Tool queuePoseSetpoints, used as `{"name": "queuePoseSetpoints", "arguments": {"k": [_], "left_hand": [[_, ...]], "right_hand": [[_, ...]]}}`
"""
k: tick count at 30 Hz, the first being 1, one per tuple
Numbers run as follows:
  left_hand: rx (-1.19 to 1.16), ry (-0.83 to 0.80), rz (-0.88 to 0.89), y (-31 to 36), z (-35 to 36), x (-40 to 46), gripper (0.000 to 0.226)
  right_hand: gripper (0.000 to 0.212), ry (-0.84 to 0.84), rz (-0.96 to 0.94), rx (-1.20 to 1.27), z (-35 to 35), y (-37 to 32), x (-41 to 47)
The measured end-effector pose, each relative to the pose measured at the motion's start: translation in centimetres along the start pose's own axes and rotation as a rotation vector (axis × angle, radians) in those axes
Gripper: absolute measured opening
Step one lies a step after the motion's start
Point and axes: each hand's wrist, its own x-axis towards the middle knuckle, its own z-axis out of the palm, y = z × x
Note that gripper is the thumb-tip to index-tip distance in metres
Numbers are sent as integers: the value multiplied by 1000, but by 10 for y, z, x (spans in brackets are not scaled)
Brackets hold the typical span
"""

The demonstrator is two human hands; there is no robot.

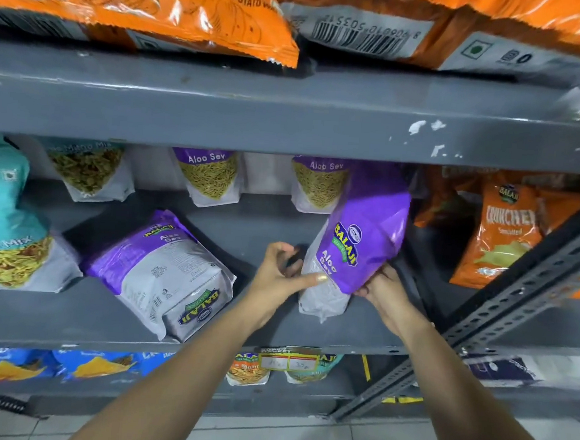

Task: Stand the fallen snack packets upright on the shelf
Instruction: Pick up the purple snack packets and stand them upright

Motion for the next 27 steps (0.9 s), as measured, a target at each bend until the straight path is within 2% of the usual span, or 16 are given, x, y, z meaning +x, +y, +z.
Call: {"name": "queuePoseSetpoints", "arguments": {"k": [3, 7, 10, 13, 15, 17, 19, 21, 23, 25, 27], "left_hand": [[61, -8, 61, -3, 3, 1, 39], [168, 18, 91, -6, 4, 7, 36], [166, 146, 21, -6, 8, 13, 20], [111, 461, -51, -9, 9, 24, 19], [90, 625, -119, -8, 8, 33, 28], [32, 663, -151, 0, 8, 38, 33], [-85, 535, -167, 4, 9, 39, 36], [-124, 324, -139, 7, 7, 30, 55], [-46, 179, -13, 2, 1, 15, 60], [69, 75, 145, 1, -5, 4, 51], [167, -16, 226, 1, -4, 2, 65]], "right_hand": [[23, -51, -6, -1, -4, -4, -3], [29, -69, -27, 69, -2, -8, -10], [15, -49, -83, 81, 2, 0, -16], [61, -122, -140, -39, -2, 7, -22], [74, -195, -154, -128, -2, 8, -23], [82, -213, -151, -172, -2, 7, -23], [86, -190, -149, -170, -4, 5, -22], [81, -187, -148, -148, -5, 4, -22], [74, -184, -168, -161, -3, 1, -23], [77, -218, -184, -142, -4, -4, -22], [81, -254, -201, -116, -4, -12, -21]]}}
